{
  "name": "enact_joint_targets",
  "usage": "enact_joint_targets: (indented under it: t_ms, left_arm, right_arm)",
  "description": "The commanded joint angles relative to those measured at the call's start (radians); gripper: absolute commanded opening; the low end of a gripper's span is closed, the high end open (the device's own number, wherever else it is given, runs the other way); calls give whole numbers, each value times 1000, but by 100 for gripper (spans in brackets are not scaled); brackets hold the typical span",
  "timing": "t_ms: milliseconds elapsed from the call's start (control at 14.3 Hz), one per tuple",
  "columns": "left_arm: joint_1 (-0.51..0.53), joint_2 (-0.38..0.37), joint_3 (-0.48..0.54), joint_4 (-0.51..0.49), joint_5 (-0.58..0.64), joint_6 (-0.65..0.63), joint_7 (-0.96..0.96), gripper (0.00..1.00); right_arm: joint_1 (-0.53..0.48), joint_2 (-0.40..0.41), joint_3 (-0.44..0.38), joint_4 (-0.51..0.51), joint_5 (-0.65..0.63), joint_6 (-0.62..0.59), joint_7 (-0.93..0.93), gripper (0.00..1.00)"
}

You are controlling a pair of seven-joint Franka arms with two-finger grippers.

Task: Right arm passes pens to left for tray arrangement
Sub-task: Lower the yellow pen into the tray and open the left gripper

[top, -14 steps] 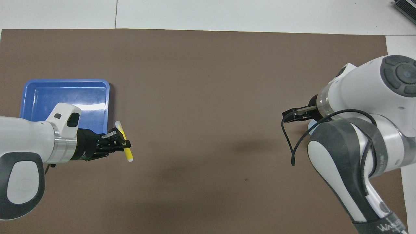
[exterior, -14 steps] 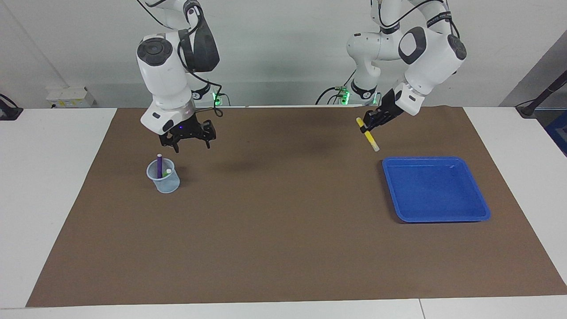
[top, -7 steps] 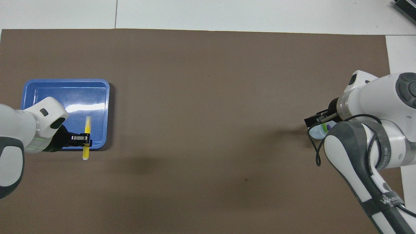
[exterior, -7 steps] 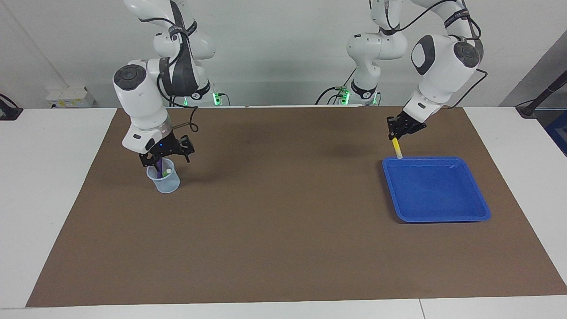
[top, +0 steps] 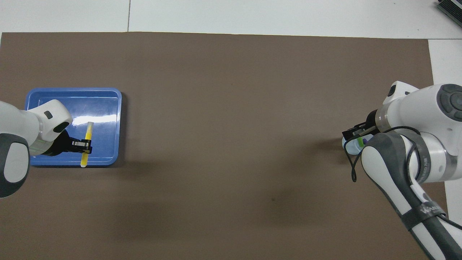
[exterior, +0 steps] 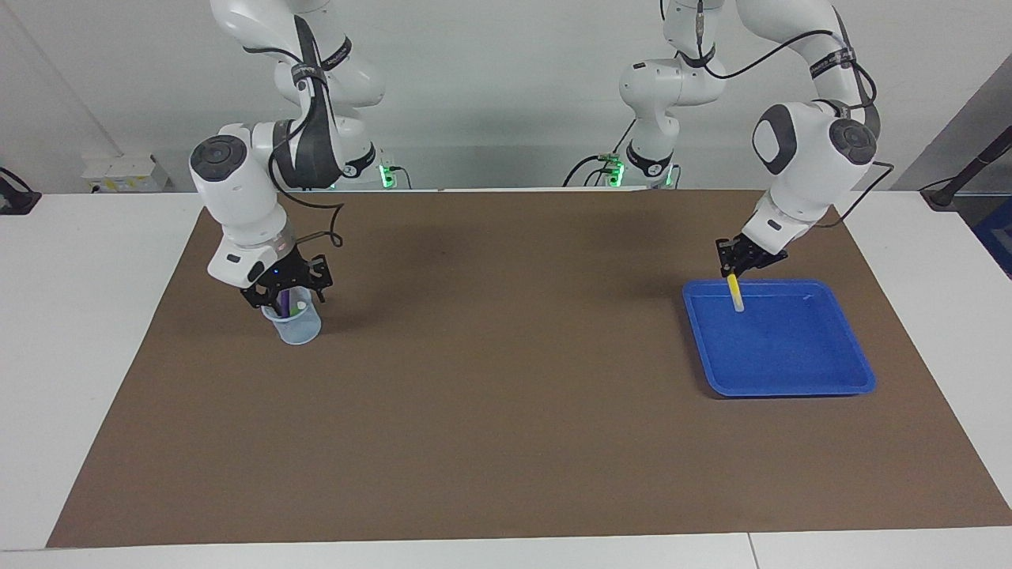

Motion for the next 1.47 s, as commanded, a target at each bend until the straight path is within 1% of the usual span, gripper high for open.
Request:
enact_joint_targets:
  t_ms: [0, 70, 140, 349, 628, 698, 768, 907, 1117, 1187, 1256, 1326, 1396]
  left_arm:
    - [9, 60, -8, 30, 21, 58, 8, 0]
    - [9, 77, -8, 36, 21, 70, 8, 0]
    - [9, 94, -8, 38, 21, 92, 8, 0]
    - [10, 157, -8, 35, 21, 162, 6, 0]
    - [12, 208, -8, 22, 19, 228, 5, 0]
    - [12, 221, -8, 19, 19, 241, 2, 0]
    - [12, 232, -8, 15, 19, 253, 0, 0]
    - [12, 237, -8, -5, 19, 284, 2, 0]
    - [18, 238, -9, -7, 19, 287, 8, 1]
    - [18, 238, -9, -7, 19, 288, 6, 28]
    - [18, 238, -11, -7, 14, 287, -1, 40]
    - [19, 238, -11, -7, 8, 285, -3, 47]
    - [19, 238, -11, -5, 5, 281, -6, 50]
  right_arm:
    - [-26, -7, 13, -20, -3, 5, -12, 62]
    - [-27, -7, 13, -20, 0, 5, -11, 54]
    - [-30, -7, 13, -21, 2, 3, -6, 52]
    - [-35, -9, 13, -34, 5, 6, -6, 52]
    - [-38, -12, 13, -47, 5, 11, -5, 52]
    - [-39, -12, 11, -47, 5, 11, -5, 45]
    - [-41, -12, 13, -47, 5, 14, -5, 40]
    - [-44, -12, 13, -47, 5, 14, -5, 40]
    - [-46, -10, 13, -49, 5, 17, -5, 40]
    - [-46, -10, 13, -49, 5, 17, -5, 40]
    - [-46, -10, 13, -51, 6, 18, -3, 40]
    - [-46, -10, 13, -51, 8, 18, -3, 40]
    - [-46, -10, 13, -51, 13, 18, -5, 39]
